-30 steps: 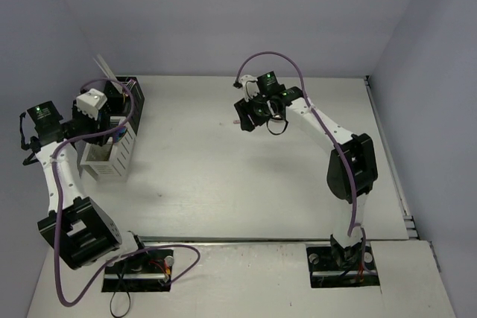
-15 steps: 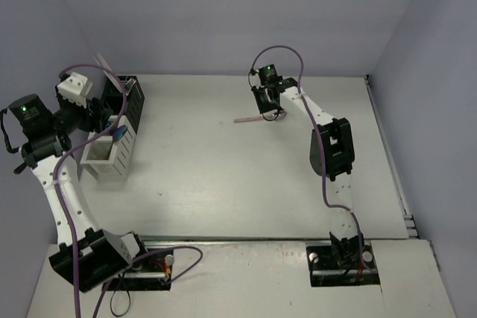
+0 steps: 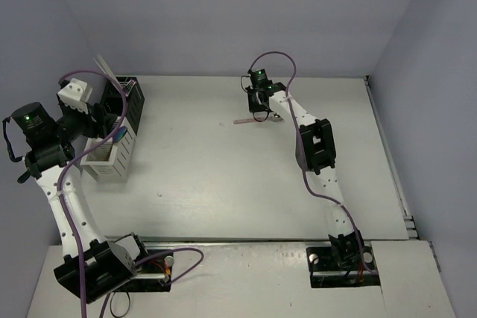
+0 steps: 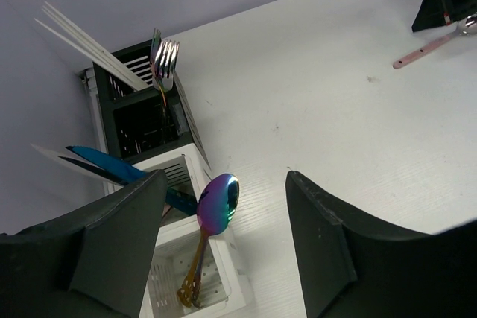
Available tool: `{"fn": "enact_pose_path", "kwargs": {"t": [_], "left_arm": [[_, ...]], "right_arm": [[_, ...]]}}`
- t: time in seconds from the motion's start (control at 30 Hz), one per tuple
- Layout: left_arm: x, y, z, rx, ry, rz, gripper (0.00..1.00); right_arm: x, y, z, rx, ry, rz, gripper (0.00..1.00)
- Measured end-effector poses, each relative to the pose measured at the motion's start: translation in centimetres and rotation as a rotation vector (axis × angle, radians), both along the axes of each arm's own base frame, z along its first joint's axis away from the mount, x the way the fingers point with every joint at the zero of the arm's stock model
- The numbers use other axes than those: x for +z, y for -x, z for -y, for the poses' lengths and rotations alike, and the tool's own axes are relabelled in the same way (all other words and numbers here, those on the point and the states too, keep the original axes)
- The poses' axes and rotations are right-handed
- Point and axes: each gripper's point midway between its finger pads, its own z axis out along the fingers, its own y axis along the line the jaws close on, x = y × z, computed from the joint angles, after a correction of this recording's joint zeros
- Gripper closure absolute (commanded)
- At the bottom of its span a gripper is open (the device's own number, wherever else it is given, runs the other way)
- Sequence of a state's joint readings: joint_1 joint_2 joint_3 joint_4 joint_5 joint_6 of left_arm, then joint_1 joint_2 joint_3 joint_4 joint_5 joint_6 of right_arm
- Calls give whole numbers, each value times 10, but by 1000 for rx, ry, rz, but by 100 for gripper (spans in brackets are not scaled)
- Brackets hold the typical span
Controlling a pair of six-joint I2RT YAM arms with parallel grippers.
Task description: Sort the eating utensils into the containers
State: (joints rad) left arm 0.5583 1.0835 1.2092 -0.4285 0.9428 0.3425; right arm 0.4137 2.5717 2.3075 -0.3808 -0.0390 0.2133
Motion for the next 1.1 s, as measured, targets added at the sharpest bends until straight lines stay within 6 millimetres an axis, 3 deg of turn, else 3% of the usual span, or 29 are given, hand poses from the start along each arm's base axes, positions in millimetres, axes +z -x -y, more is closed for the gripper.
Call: {"fn": "enact_pose_path", "kwargs": {"t": [0.07,0.23,0.4,0.6,0.8,0.9,0.97,1.03,1.1], "left_arm": [[2,0,0,3,8,0,39],[8,-2,2,6,33,0,37],[11,-10,12,-27,54,-14,36],[1,-32,60,-154,42,-80,34],[-28,-41,124,-292,19,-173,34],[-43,-42,159,-359,16,-227,33],[-54,-42,180,-390,27,-257,33],[-66,-42,198,-394,61,-292,33],[-78,-47,207,-359,97,-339,33]], "right_arm": [[-17,7,3,0,11,-30,100],[-17,16,8,2,-18,-35,100],[-18,57,17,34,-50,-110,100],[-19,115,16,95,-81,-229,100],[-19,187,-10,212,-72,-318,100],[-4,217,-26,276,-70,-335,100],[20,214,-32,291,-102,-297,97],[55,190,-27,266,-154,-220,92],[95,157,-8,210,-205,-122,88]]}}
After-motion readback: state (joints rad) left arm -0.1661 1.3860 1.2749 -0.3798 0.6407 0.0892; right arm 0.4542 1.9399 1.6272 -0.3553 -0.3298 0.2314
